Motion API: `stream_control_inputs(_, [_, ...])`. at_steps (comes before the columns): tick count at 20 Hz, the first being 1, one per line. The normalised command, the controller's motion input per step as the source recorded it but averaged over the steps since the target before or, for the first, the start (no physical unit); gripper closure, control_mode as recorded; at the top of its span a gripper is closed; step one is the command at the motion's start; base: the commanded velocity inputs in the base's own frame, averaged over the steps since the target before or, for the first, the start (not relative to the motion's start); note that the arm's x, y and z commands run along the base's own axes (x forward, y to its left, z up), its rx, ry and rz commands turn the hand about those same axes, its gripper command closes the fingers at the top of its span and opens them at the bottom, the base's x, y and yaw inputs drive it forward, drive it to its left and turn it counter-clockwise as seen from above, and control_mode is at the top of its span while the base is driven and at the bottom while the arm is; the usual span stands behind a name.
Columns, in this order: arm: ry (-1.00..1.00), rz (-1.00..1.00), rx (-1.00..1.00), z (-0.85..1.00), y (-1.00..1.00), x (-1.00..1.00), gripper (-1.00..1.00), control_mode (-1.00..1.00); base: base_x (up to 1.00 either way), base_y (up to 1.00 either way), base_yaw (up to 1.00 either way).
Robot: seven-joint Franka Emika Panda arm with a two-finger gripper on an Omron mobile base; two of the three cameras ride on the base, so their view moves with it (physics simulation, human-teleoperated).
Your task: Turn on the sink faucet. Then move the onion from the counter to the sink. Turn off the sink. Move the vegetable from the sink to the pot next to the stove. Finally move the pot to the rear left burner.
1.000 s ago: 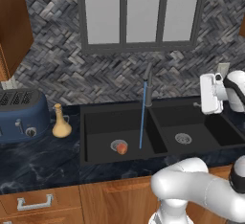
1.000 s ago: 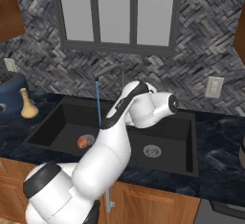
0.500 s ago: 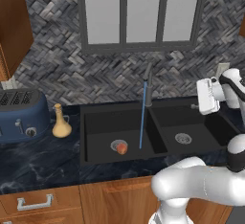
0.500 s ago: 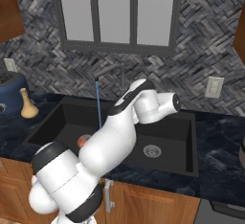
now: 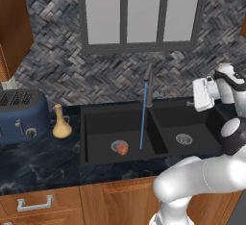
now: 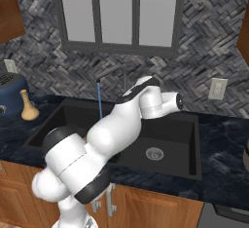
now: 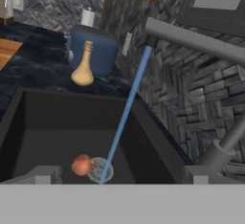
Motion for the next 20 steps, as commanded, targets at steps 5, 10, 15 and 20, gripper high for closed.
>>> stream_control_inputs(5, [0.06, 0.0, 0.05, -0.01, 0.0, 0.42, -1.0, -1.0, 0.0, 0.0, 0.0])
stream_control_inputs(10, [0.07, 0.0, 0.06, -0.06, 0.0, 0.39, -1.0, -1.0, 0.0, 0.0, 0.0])
stream_control_inputs(15, [0.03, 0.0, 0.07, -0.13, -0.1, 0.28, -1.0, -1.0, 0.0, 0.0, 0.0])
stream_control_inputs(20, [0.0, 0.0, 0.08, -0.14, -0.15, 0.27, -1.0, -1.0, 0.0, 0.0, 0.0])
